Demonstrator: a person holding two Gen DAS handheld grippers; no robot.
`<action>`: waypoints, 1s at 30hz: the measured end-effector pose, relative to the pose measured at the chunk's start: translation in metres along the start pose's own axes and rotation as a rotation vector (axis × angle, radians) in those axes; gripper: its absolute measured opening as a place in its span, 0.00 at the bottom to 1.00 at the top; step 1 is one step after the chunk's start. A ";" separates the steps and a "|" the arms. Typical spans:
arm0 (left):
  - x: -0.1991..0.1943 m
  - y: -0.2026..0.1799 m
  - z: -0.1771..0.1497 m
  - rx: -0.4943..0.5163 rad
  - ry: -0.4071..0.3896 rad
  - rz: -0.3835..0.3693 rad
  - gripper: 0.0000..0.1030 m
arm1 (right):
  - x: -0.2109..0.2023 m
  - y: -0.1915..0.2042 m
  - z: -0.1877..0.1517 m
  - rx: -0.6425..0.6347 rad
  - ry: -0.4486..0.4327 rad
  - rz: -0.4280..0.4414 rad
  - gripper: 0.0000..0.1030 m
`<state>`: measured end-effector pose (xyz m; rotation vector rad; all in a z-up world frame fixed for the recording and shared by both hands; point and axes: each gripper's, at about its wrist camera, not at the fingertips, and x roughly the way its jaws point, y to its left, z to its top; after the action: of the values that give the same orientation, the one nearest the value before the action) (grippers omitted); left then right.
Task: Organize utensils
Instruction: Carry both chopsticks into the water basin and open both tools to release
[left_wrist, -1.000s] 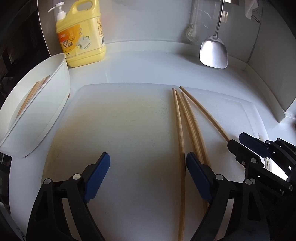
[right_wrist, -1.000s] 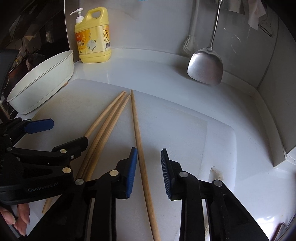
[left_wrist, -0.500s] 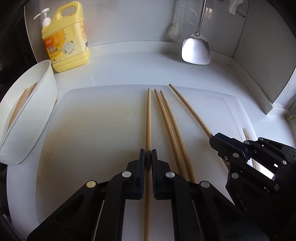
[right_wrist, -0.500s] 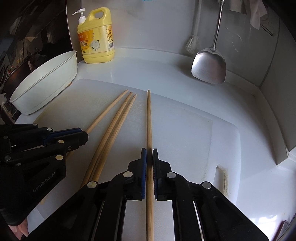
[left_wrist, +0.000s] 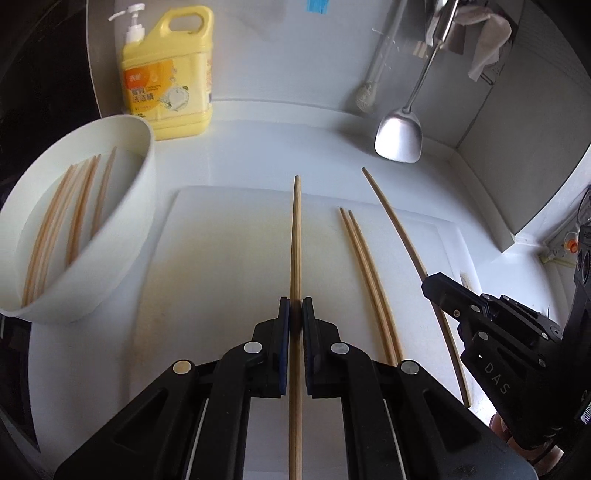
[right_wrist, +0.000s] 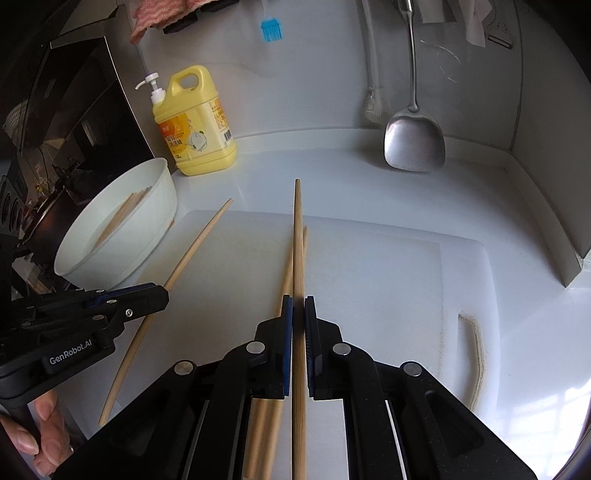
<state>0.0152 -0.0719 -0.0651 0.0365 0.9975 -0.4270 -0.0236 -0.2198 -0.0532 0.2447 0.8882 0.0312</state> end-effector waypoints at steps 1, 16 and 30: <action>-0.008 0.008 0.003 -0.007 -0.018 0.003 0.07 | -0.003 0.007 0.004 0.003 -0.007 0.009 0.06; -0.091 0.201 0.058 -0.198 -0.156 0.139 0.07 | 0.029 0.182 0.098 -0.101 -0.055 0.208 0.06; -0.027 0.290 0.095 -0.205 -0.036 0.100 0.07 | 0.149 0.267 0.127 -0.066 0.127 0.160 0.06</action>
<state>0.1850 0.1816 -0.0379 -0.1049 0.9947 -0.2316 0.1881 0.0334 -0.0307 0.2535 0.9903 0.2270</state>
